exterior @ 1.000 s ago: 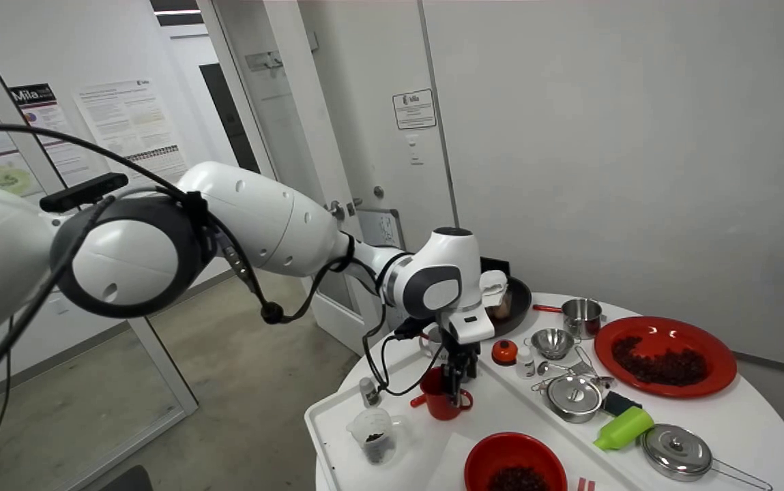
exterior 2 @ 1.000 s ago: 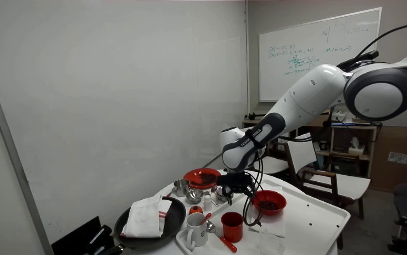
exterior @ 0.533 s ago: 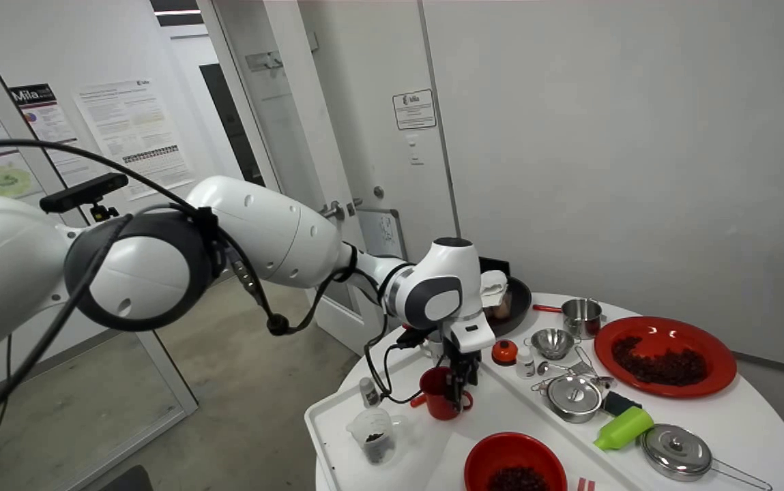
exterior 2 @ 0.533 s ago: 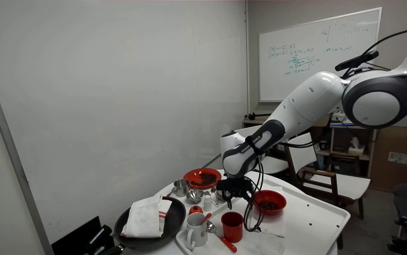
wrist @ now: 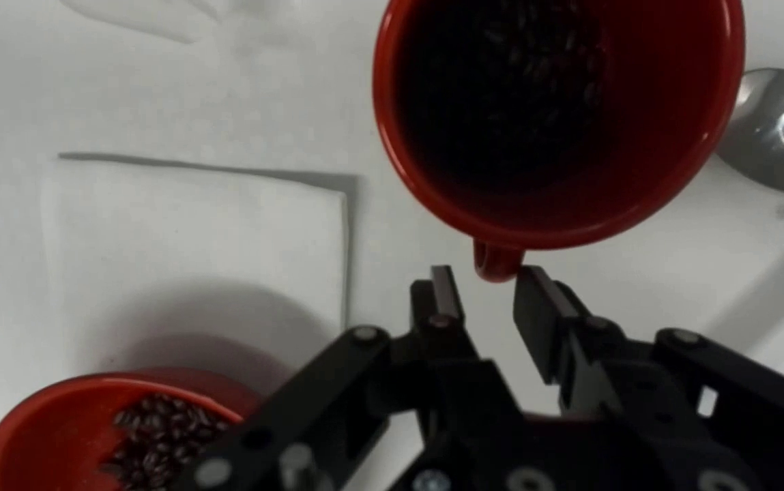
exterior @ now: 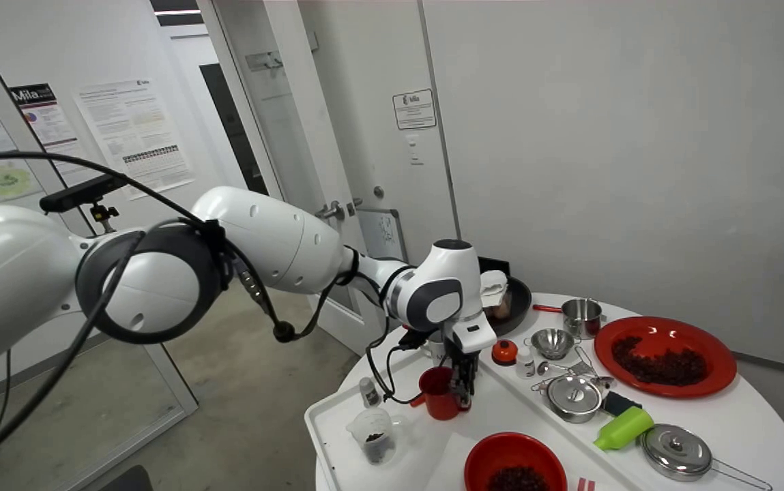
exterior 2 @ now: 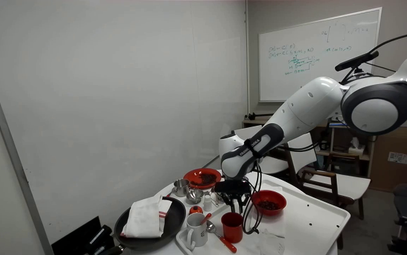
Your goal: Pour some of the contents from the jug into the red bowl, pour the contents in the red cup into the red bowl then pour some of the contents from the jug into the red bowl
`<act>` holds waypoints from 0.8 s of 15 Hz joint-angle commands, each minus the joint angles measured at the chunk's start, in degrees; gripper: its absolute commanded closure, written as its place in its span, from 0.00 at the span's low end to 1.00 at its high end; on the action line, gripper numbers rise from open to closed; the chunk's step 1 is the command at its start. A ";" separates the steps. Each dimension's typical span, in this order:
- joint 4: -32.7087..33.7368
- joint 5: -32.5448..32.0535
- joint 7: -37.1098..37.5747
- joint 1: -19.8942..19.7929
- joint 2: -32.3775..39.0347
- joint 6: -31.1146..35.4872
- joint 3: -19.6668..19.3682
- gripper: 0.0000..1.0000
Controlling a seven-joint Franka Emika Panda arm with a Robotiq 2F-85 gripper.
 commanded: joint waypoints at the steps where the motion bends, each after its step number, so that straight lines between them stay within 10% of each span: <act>1: 3.91 -0.09 -1.91 -0.98 2.33 0.01 1.26 0.93; 2: 4.16 0.03 -2.25 -1.10 2.42 -0.17 1.51 0.93; 3: 4.40 0.08 -2.49 -1.18 2.49 -0.38 1.69 0.66; 12: 7.33 0.04 -4.57 -1.18 4.45 -5.12 2.71 0.15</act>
